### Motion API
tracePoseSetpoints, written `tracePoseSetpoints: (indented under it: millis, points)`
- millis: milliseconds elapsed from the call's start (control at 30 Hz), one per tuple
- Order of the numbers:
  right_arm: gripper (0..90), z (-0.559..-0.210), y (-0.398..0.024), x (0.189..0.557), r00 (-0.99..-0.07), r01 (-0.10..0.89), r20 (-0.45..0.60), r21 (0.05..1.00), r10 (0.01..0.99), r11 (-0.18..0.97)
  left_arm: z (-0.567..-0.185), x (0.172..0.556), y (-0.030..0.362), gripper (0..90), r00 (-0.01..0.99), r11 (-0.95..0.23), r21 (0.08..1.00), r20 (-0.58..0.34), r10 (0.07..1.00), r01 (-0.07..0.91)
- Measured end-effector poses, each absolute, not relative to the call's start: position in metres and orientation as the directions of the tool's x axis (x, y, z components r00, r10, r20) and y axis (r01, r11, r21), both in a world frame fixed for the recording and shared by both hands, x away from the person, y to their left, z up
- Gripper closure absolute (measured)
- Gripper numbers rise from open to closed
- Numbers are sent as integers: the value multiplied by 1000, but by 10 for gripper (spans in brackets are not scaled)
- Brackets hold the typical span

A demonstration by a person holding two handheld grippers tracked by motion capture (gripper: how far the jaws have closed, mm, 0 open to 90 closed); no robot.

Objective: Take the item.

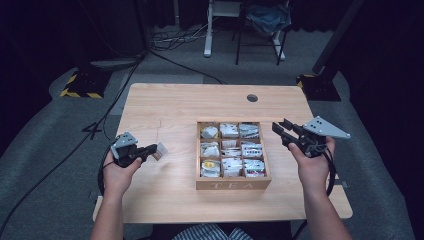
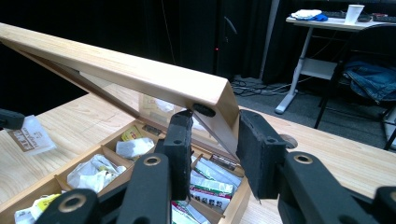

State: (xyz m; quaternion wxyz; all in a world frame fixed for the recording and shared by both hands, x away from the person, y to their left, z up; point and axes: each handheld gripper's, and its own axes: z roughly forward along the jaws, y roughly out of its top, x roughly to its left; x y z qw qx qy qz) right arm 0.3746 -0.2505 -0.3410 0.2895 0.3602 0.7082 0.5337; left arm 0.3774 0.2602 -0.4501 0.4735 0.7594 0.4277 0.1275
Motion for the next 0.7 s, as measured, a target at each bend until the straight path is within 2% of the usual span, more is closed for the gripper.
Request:
tracePoseSetpoints:
  millis: [300, 500, 567, 633, 700]
  points:
    - [657, -341, -251, 375, -573, 201, -23, 965, 819, 168, -466, 384, 264, 900, 571, -192, 803, -211, 793, 564]
    - [656, -341, -250, 375, -573, 201, -23, 965, 819, 167, -471, 385, 271, 893, 552, -152, 820, -222, 804, 552]
    - [656, -341, -250, 375, -573, 201, -22, 965, 819, 167, -473, 387, 271, 791, 544, -142, 830, -214, 811, 539]
    - [655, -341, -251, 374, -572, 202, -23, 965, 820, 168, -472, 387, 270, 642, 531, -145, 840, -187, 827, 522]
    - [654, -341, -251, 375, -573, 202, -21, 965, 819, 166, -469, 387, 269, 550, 525, -146, 847, -173, 833, 511]
